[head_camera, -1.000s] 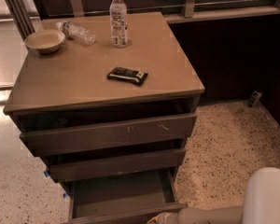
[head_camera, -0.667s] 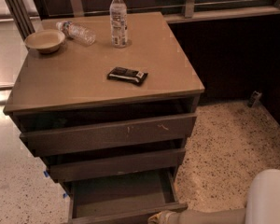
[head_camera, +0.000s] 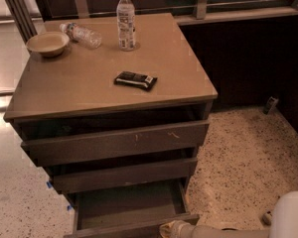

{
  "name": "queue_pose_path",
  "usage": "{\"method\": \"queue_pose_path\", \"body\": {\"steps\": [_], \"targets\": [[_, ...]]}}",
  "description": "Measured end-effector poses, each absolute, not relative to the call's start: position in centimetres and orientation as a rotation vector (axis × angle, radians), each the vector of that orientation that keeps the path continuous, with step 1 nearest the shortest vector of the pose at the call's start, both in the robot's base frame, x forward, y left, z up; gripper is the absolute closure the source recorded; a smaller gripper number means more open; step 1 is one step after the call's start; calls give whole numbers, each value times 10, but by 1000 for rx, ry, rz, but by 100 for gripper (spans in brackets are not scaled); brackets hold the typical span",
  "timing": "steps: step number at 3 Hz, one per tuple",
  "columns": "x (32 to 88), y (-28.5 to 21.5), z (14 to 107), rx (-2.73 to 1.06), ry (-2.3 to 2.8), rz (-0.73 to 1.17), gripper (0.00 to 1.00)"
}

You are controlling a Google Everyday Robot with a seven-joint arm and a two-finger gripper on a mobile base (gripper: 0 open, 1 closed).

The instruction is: Close bottom drawer

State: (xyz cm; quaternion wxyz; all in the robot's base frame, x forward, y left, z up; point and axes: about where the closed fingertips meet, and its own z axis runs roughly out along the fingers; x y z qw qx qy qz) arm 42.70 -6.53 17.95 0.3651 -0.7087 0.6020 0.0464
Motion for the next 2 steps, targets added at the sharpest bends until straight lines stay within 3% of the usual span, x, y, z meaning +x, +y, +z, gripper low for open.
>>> {"method": "queue_pose_path", "body": {"steps": [2], "targets": [[468,-71,178,-1763,1498,67,100]]}}
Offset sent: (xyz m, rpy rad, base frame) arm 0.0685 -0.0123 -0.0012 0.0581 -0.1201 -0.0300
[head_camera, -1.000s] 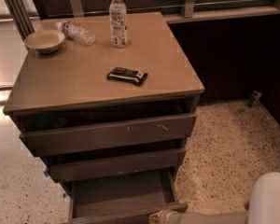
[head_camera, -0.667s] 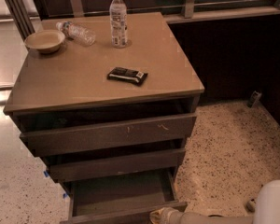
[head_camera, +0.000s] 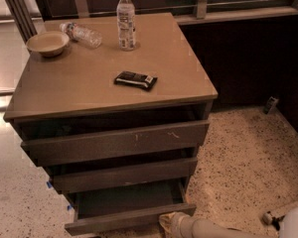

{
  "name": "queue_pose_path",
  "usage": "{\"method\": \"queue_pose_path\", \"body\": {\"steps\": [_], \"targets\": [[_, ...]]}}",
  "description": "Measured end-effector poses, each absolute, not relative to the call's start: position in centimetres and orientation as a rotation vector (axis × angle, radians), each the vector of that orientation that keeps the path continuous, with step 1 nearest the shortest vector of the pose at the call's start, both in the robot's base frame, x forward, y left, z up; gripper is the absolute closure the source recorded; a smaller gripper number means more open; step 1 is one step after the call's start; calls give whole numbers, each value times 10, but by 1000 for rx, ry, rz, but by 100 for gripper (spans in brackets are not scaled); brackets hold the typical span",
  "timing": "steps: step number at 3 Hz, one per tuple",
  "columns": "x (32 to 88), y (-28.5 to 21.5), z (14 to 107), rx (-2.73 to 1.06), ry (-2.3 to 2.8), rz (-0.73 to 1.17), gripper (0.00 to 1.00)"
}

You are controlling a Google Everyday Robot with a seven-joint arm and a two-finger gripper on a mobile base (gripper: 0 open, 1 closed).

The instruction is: Close bottom drawer

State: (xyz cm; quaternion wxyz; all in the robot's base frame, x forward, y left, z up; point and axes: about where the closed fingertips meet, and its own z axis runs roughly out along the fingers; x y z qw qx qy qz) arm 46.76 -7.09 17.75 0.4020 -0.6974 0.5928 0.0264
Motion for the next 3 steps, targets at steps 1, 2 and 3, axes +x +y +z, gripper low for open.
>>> {"method": "queue_pose_path", "body": {"steps": [1,2,3], "targets": [[499,-69,178,-1731,1470,72,100],[523,-66,178,-1708,1450,117,100],[545,-60,178,-1661,1426,182,100]]}}
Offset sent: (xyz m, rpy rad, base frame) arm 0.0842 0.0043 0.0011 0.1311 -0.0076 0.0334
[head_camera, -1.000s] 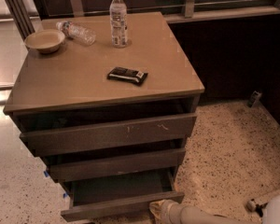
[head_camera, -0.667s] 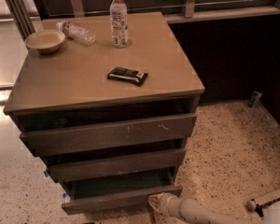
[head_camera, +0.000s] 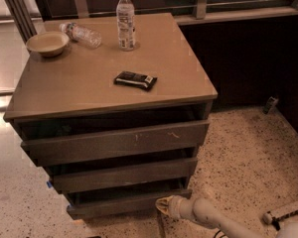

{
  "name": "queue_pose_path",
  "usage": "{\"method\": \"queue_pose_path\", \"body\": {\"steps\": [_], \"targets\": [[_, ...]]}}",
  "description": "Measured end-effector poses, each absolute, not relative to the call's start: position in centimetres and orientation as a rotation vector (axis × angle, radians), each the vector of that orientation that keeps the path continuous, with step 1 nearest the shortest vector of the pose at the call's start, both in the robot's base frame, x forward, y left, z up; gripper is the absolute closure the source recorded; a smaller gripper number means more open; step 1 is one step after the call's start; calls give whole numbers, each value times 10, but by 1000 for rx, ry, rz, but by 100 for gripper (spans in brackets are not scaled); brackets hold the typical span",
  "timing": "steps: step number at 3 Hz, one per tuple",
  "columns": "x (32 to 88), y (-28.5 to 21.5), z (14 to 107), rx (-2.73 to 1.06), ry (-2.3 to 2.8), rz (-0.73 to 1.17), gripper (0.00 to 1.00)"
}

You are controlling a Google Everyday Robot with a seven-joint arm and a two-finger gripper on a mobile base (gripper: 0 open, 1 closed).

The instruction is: Close bottom drawer

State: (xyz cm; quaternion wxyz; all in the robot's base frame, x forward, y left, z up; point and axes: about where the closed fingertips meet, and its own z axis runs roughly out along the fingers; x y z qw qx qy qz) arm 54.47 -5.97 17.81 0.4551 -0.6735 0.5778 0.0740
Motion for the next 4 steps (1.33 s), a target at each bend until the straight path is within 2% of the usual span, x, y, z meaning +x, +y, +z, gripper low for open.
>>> {"method": "queue_pose_path", "body": {"steps": [2,4], "targets": [[580,-44,178,-1633,1390,281,100],[559,-31,182,-1762,1398,345,100]]}}
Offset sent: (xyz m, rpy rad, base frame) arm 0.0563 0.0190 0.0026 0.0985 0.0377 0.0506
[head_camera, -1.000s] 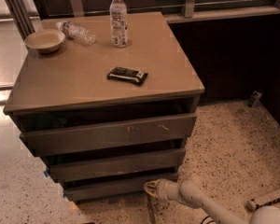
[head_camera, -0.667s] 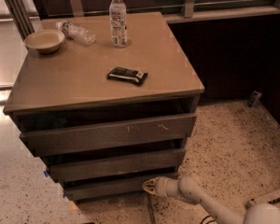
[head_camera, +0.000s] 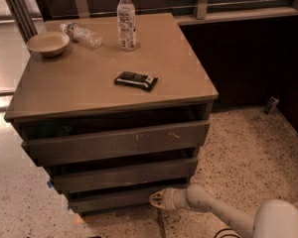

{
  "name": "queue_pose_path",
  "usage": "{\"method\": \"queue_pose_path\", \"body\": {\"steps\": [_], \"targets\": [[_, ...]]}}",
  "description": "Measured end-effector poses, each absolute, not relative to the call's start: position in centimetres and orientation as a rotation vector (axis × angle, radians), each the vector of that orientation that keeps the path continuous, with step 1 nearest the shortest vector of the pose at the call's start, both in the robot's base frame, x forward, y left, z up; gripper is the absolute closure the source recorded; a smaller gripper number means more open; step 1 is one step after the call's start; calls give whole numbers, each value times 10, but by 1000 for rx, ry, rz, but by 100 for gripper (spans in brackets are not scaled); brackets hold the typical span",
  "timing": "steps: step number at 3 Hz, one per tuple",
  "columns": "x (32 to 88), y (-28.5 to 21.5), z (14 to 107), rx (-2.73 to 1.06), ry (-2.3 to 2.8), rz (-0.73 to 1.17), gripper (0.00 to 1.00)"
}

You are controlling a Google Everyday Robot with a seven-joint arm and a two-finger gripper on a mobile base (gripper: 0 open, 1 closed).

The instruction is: Close bottom drawer

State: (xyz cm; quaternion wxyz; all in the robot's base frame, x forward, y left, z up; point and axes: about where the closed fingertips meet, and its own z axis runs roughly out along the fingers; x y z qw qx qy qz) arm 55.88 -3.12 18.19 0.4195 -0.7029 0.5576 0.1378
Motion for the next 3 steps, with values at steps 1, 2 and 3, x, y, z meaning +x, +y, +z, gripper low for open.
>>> {"method": "queue_pose_path", "body": {"steps": [1,2,3], "targets": [[509,-39,181,-1864,1505,464,100],[445,-38,179,-1928,1611,620,100],[429,-35,177,-1931,1630,659,82]]}}
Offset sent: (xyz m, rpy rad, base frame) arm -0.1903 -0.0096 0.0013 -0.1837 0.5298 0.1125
